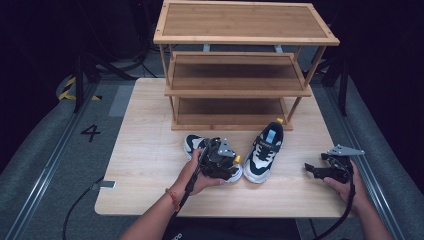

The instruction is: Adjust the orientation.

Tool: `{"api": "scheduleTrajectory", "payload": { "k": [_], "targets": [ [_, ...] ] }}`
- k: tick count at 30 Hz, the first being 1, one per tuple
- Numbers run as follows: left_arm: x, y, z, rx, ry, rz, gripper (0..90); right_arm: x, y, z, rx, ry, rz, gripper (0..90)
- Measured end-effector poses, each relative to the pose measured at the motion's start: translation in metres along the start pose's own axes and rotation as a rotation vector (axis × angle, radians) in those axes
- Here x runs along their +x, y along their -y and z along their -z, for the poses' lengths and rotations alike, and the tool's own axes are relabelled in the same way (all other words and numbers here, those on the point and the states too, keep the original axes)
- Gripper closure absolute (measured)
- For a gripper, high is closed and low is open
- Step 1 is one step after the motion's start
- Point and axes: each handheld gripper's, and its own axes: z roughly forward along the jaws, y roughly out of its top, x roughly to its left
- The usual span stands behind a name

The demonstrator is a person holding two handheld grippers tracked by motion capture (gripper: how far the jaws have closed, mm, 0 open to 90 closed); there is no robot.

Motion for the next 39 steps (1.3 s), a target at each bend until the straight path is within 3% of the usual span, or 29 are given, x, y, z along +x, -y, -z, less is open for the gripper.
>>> {"api": "scheduleTrajectory", "payload": {
  "k": [2,6,11,14,18,21,24,27,29,31,36,39],
  "targets": [
    [0.0,0.0,-0.001,0.006,0.009,-0.021,63.1,0.0,0.0,0.0,0.0,0.0,-0.001,14.9],
    [0.003,0.002,0.004,0.025,0.057,-0.032,66.9,0.0,0.0,0.0,0.0,-0.001,-0.001,14.9],
    [0.004,0.007,0.013,0.076,0.125,-0.072,66.8,0.0,0.0,0.0,0.0,0.0,0.0,15.0],
    [0.005,0.011,0.022,0.132,0.162,-0.111,66.8,0.0,0.0,0.0,0.0,0.0,0.0,15.0],
    [0.007,0.019,0.032,0.173,0.191,-0.123,66.2,0.0,0.0,0.0,0.001,-0.001,-0.001,14.9],
    [0.009,0.024,0.039,0.203,0.203,-0.118,65.5,0.0,0.0,0.0,0.0,-0.001,0.0,14.9],
    [0.008,0.025,0.04,0.198,0.198,-0.11,63.0,0.0,0.0,0.0,0.0,-0.001,0.0,15.0],
    [0.005,0.024,0.036,0.183,0.189,-0.085,52.2,0.0,0.0,0.0,0.0,0.0,0.0,14.9],
    [0.003,0.022,0.032,0.163,0.18,-0.053,49.6,0.0,0.0,0.0,0.0,0.0,0.0,14.9],
    [0.002,0.02,0.028,0.175,0.174,-0.038,45.0,0.0,0.0,0.0,0.0,0.0,0.0,14.9],
    [0.005,0.019,0.022,0.191,0.178,0.0,49.2,0.0,0.0,0.0,0.0,0.0,0.0,15.0],
    [0.007,0.018,0.023,0.191,0.217,0.019,54.5,0.0,0.0,0.0,0.0,0.0,0.0,15.0]
  ]
}}
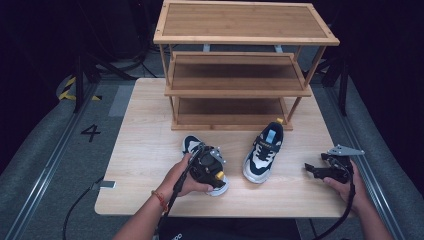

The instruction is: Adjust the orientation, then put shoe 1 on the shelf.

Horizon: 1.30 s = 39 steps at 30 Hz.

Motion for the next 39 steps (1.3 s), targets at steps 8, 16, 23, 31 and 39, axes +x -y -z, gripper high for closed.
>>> {"api": "scheduleTrajectory", "payload": {
  "k": [8,16,23,31,39],
  "targets": [
    [-0.001,-0.005,0.011,0.091,0.02,-0.097,72.4,0.0,0.0,0.0,0.0,-0.001,-0.001,15.0],
    [-0.009,-0.015,0.012,0.18,0.025,-0.222,74.6,0.0,0.0,0.0,0.001,0.0,0.0,15.0],
    [-0.018,-0.024,0.018,0.173,0.013,-0.268,74.7,0.0,0.0,0.0,0.001,-0.001,-0.001,15.0],
    [-0.025,-0.034,0.036,0.154,0.024,-0.316,74.6,0.0,0.0,0.0,0.001,0.0,0.0,15.0],
    [-0.034,-0.053,0.063,0.153,0.007,-0.383,74.7,0.0,0.0,0.0,0.001,-0.001,-0.001,15.0]
  ]
}}
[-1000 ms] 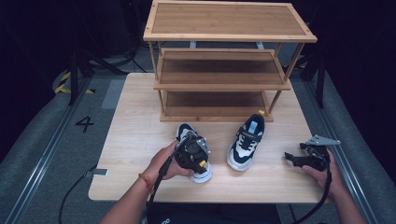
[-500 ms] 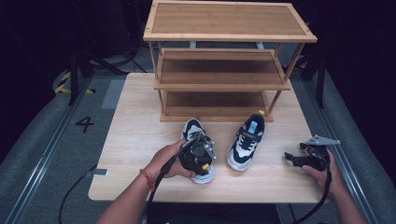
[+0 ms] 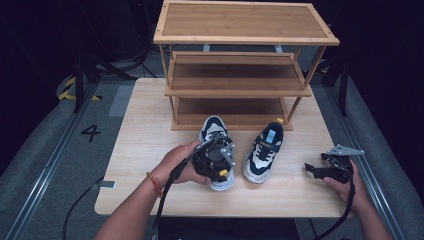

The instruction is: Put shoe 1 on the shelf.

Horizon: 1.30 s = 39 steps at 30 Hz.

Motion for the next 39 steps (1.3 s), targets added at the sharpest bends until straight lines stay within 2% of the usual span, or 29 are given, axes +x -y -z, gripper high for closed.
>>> {"api": "scheduleTrajectory", "payload": {
  "k": [8,12,16,18,22,23,24,25,26,27,29,30,34,39],
  "targets": [
    [-0.002,-0.02,0.033,-0.005,-0.043,-0.073,74.8,0.0,0.0,0.0,-0.001,0.0,0.0,15.1],
    [0.001,-0.031,0.048,-0.009,-0.079,-0.09,74.8,0.0,0.001,0.001,-0.001,0.0,0.0,15.2],
    [0.009,-0.04,0.059,-0.001,-0.086,-0.106,74.7,0.0,0.001,0.001,-0.001,0.0,0.001,15.2],
    [0.018,-0.045,0.066,0.011,-0.109,-0.113,74.7,0.0,0.001,0.001,-0.001,0.0,0.001,15.2],
    [0.028,-0.049,0.075,0.001,-0.117,-0.115,74.6,0.0,0.001,0.001,-0.001,0.0,0.001,15.2],
    [0.037,-0.052,0.081,0.005,-0.121,-0.127,74.5,0.0,0.001,0.001,-0.001,0.0,0.001,15.2],
    [0.037,-0.052,0.081,0.005,-0.121,-0.127,74.4,0.0,0.001,0.001,-0.001,0.0,0.001,15.2],
    [0.047,-0.055,0.086,0.018,-0.137,-0.134,74.4,0.0,0.001,0.001,-0.001,0.0,0.001,15.2],
    [0.047,-0.055,0.086,0.018,-0.137,-0.134,74.3,0.0,0.001,0.001,-0.001,0.0,0.001,15.2],
    [0.053,-0.057,0.088,0.022,-0.137,-0.136,74.3,0.0,0.001,0.001,-0.001,0.0,0.001,15.2],
    [0.069,-0.06,0.092,0.024,-0.14,-0.112,74.0,0.0,0.001,0.001,-0.001,0.0,0.001,15.2],
    [0.069,-0.06,0.092,0.024,-0.14,-0.112,73.9,0.0,0.001,0.001,-0.001,0.0,0.001,15.2],
    [0.093,-0.068,0.096,0.055,-0.148,-0.101,73.8,0.0,0.001,0.001,0.002,0.001,0.0,15.2],
    [0.117,-0.075,0.102,0.04,-0.132,-0.079,73.5,0.0,0.001,0.001,0.001,0.001,0.003,15.2]
  ]
}}
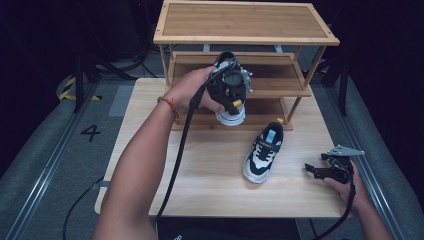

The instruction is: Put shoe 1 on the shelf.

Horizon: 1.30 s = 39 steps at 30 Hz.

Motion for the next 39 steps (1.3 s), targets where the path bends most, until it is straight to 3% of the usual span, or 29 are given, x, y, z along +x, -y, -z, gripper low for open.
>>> {"api": "scheduleTrajectory", "payload": {
  "k": [5,10,16,19,20,22,25,27,30,32,35,37,39],
  "targets": [
    [0.028,-0.001,-0.005,0.007,-0.001,0.038,72.1,0.0,0.0,0.0,0.0,-0.002,0.001,15.2],
    [0.042,0.002,-0.01,0.004,-0.006,0.066,68.1,0.0,0.0,0.0,0.0,-0.003,0.002,15.2],
    [0.049,0.011,-0.004,-0.066,-0.039,0.106,60.8,0.0,0.0,0.0,0.0,-0.004,0.003,15.2],
    [0.048,0.012,-0.002,-0.082,-0.071,0.114,54.9,0.0,0.0,0.0,0.0,-0.004,0.003,15.1],
    [0.047,0.014,0.001,-0.111,-0.105,0.122,54.1,0.0,0.0,0.0,0.0,-0.004,0.004,15.1],
    [0.045,0.016,0.003,-0.127,-0.117,0.133,54.3,0.0,0.0,0.0,0.0,-0.004,0.003,15.1],
    [0.039,0.024,0.008,-0.211,-0.158,0.166,52.1,0.0,0.0,0.0,0.0,-0.004,0.003,15.2],
    [0.038,0.025,0.009,-0.223,-0.17,0.177,46.7,0.0,0.0,0.0,0.0,-0.004,0.004,15.2],
    [0.029,0.03,0.012,-0.264,-0.261,0.234,39.9,0.0,0.0,0.0,0.0,-0.004,0.003,15.2],
    [0.022,0.033,0.014,-0.304,-0.31,0.297,24.7,0.0,0.0,0.0,0.0,-0.004,0.003,15.2],
    [0.01,0.039,0.014,-0.35,-0.364,0.354,25.0,0.0,0.0,0.0,0.001,-0.005,0.001,15.1],
    [0.004,0.042,0.012,-0.348,-0.384,0.366,22.2,0.0,0.0,0.0,-0.001,-0.004,0.005,15.2],
    [-0.006,0.045,0.006,-0.332,-0.445,0.412,20.6,0.0,0.0,0.0,-0.002,-0.006,0.001,15.2]
  ]
}}
